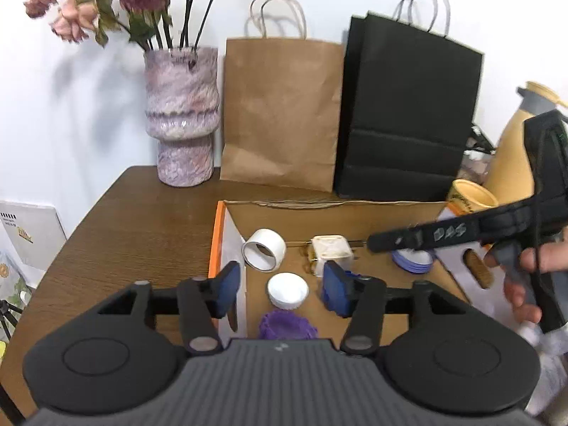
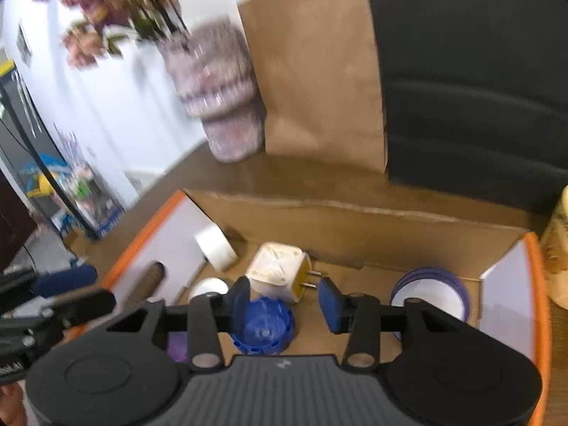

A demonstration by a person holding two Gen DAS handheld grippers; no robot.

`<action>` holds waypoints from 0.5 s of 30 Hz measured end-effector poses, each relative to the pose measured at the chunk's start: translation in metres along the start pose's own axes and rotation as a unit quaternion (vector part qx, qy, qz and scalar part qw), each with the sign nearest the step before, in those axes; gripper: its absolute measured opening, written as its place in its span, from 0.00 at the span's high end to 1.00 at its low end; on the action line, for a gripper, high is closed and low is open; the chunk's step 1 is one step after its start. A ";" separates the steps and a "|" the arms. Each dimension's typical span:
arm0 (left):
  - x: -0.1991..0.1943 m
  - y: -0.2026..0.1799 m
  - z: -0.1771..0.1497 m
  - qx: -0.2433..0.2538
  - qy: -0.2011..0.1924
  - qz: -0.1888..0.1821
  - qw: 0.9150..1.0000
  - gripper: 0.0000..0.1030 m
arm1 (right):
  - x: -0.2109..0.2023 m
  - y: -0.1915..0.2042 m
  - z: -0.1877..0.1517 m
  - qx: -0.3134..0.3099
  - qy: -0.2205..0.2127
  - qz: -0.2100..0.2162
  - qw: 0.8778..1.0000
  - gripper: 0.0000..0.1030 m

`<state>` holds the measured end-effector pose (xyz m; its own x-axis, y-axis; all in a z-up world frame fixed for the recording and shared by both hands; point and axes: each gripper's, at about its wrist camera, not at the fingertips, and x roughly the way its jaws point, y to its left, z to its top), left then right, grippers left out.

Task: Organize rigid objects
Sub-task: 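Carry the purple and blue caps into the red box and release both, then withdraw both grippers from the box back toward the table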

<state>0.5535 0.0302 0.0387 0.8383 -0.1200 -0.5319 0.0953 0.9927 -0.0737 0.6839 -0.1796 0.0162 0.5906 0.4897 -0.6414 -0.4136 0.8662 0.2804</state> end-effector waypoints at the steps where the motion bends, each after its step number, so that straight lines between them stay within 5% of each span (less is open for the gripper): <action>1: -0.010 -0.003 -0.002 0.003 -0.008 -0.002 1.000 0.42 | -0.016 0.002 -0.002 -0.002 -0.014 -0.004 1.000 0.53; 3: -0.036 -0.011 -0.007 0.009 -0.031 -0.003 0.999 0.28 | -0.050 0.009 -0.008 -0.015 -0.042 -0.025 0.999 0.49; 9: -0.127 -0.033 -0.046 0.043 -0.116 0.001 0.992 0.09 | -0.159 0.038 -0.061 -0.066 -0.123 -0.086 0.986 0.29; 15: -0.190 -0.039 -0.092 0.043 -0.153 0.017 0.987 0.03 | -0.230 0.066 -0.137 -0.083 -0.158 -0.097 0.979 0.21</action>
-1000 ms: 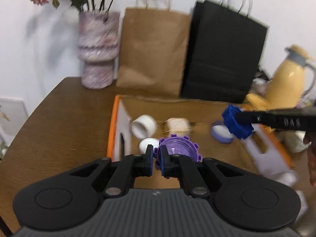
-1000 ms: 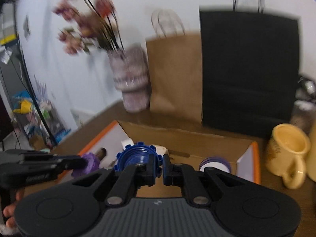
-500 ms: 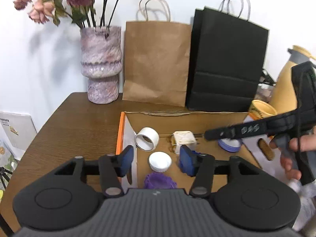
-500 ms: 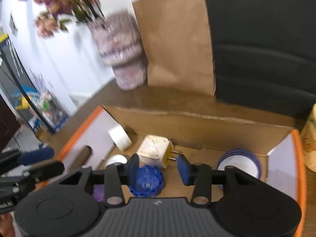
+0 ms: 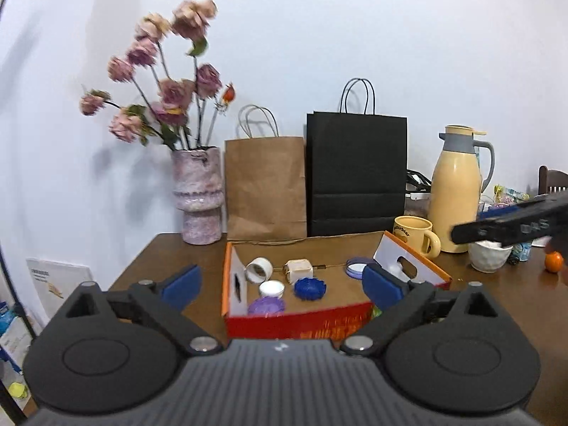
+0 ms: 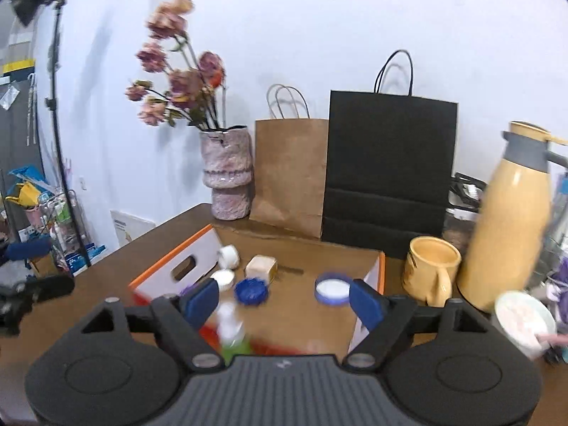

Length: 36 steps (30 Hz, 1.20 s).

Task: Organize rigid objects
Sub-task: 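Withdraw both grippers from the box back toward the table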

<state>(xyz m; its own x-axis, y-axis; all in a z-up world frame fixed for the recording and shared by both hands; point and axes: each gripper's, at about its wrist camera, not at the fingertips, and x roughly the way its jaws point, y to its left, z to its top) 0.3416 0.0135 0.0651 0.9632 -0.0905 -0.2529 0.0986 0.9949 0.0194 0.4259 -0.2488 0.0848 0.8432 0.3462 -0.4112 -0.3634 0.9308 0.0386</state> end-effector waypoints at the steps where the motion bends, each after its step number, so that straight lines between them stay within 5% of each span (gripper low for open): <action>1: -0.011 -0.001 -0.005 -0.002 -0.002 0.004 1.000 0.03 | -0.013 0.002 -0.008 0.004 -0.004 0.005 1.000 0.20; 6: -0.048 -0.001 -0.026 -0.019 0.000 0.015 1.000 0.03 | -0.060 0.025 -0.047 0.018 -0.011 0.022 1.000 0.17; 19: -0.131 -0.017 -0.067 -0.038 -0.030 -0.029 0.998 0.01 | -0.140 0.086 -0.126 0.010 -0.025 -0.001 1.000 0.16; 36: -0.127 -0.035 -0.079 -0.027 -0.044 -0.036 0.998 0.00 | -0.150 0.080 -0.156 0.023 -0.024 -0.031 0.999 0.10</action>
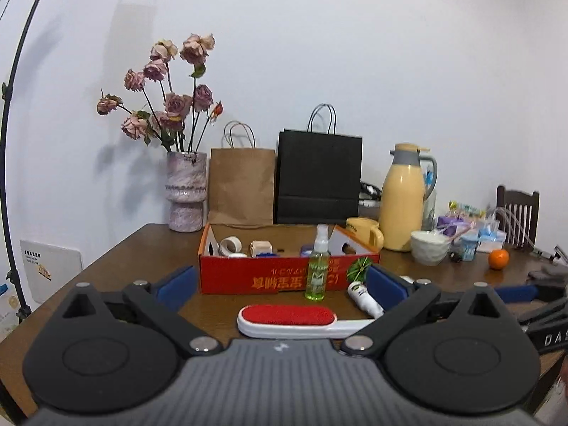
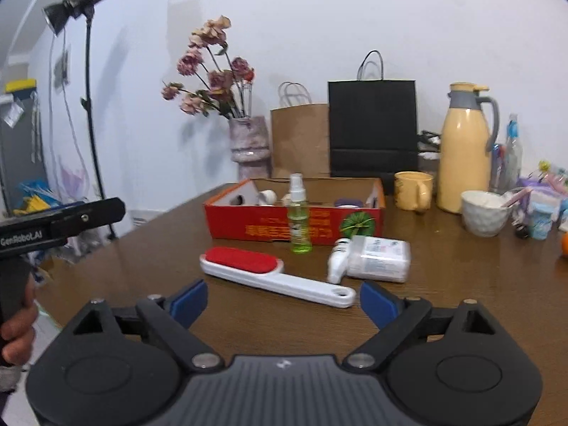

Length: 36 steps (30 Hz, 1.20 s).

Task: Organize rigid objects
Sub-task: 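Withdraw both grippers from the box back toward the table, then grasp the green spray bottle with the left gripper while the right gripper grasps the small white bottle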

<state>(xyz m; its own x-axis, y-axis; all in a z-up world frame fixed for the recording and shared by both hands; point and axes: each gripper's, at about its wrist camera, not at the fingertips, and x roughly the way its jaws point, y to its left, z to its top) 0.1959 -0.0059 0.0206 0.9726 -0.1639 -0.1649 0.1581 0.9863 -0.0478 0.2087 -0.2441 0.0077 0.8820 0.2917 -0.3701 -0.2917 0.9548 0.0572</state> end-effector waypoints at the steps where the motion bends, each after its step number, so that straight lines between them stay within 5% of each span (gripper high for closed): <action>1: 0.002 -0.001 -0.001 0.006 0.003 0.002 1.000 0.00 | 0.003 -0.003 0.000 0.000 0.000 -0.006 1.000 0.10; 8: 0.037 0.002 -0.004 -0.006 0.048 0.017 0.999 0.00 | 0.016 -0.027 -0.009 0.032 -0.003 -0.004 0.999 0.10; 11: 0.045 -0.003 -0.005 -0.006 0.023 0.028 0.999 0.00 | 0.033 -0.034 -0.006 0.029 0.021 -0.001 0.999 0.10; 15: 0.062 -0.005 -0.005 0.002 0.044 0.001 0.999 0.00 | 0.054 -0.036 0.001 0.012 0.007 -0.008 1.000 0.11; 20: 0.107 -0.013 -0.007 0.044 0.067 -0.025 0.996 0.00 | 0.110 -0.053 0.001 0.049 0.043 -0.018 0.998 0.48; 24: 0.150 -0.010 -0.008 0.072 0.110 -0.040 0.990 0.00 | 0.152 -0.059 0.006 0.047 0.069 -0.023 0.996 0.60; 31: 0.199 -0.001 -0.002 0.028 0.144 -0.077 0.986 0.00 | 0.189 -0.055 0.005 0.049 0.092 -0.028 0.994 0.64; 36: 0.220 -0.020 -0.002 0.034 0.157 -0.099 0.982 0.05 | 0.205 -0.053 0.006 0.047 0.111 -0.032 0.992 0.78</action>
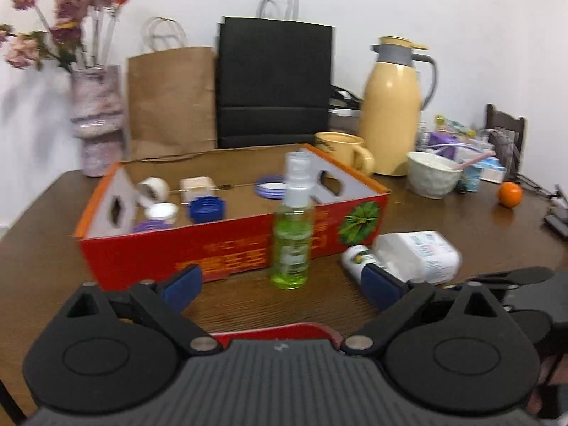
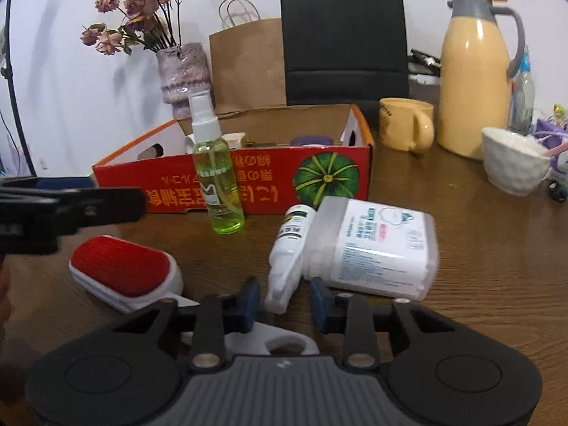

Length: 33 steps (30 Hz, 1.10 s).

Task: Organize rigid objects
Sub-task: 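Grasp the green spray bottle with the left gripper while the right gripper grasps the small white bottle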

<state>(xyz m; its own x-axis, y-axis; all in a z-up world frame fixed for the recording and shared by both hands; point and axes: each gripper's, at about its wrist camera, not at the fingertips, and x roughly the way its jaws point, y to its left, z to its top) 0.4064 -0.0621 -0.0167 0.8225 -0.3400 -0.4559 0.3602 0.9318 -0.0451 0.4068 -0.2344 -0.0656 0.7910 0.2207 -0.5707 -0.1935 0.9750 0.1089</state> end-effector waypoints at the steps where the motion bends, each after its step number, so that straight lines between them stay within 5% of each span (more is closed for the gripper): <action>1: 0.005 -0.002 -0.001 -0.002 0.005 -0.010 1.000 0.05 | 0.003 0.001 0.001 -0.005 0.006 -0.005 1.000 0.78; 12: 0.038 -0.012 0.011 -0.004 0.008 -0.020 1.000 0.09 | 0.004 0.003 0.002 -0.022 0.009 -0.005 1.000 0.82; 17: 0.052 -0.016 0.020 0.007 0.002 0.003 1.000 0.09 | 0.004 0.004 0.007 -0.033 0.003 0.000 0.999 0.70; 19: 0.058 -0.014 0.022 0.006 0.008 0.008 1.000 0.14 | 0.006 0.006 0.010 -0.036 0.001 0.001 0.999 0.61; 21: 0.064 -0.014 0.021 0.008 0.015 0.016 1.000 0.29 | 0.010 0.007 0.013 -0.037 -0.003 -0.003 0.999 0.53; 26: 0.080 -0.012 0.016 0.007 0.033 0.029 0.999 0.69 | 0.028 0.008 0.023 -0.033 0.011 -0.010 0.999 0.59; 27: 0.081 -0.011 0.016 0.005 0.031 0.025 0.999 0.69 | 0.031 0.009 0.024 -0.033 0.013 -0.013 0.999 0.72; 33: 0.059 -0.007 0.012 -0.018 0.017 0.013 1.000 0.70 | 0.031 0.018 0.021 -0.052 0.010 -0.008 0.999 0.74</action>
<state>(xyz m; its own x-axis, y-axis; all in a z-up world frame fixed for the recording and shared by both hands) 0.4576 -0.0898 -0.0325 0.8162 -0.3110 -0.4869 0.3218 0.9446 -0.0638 0.4403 -0.2093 -0.0640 0.7831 0.2042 -0.5873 -0.2410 0.9704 0.0161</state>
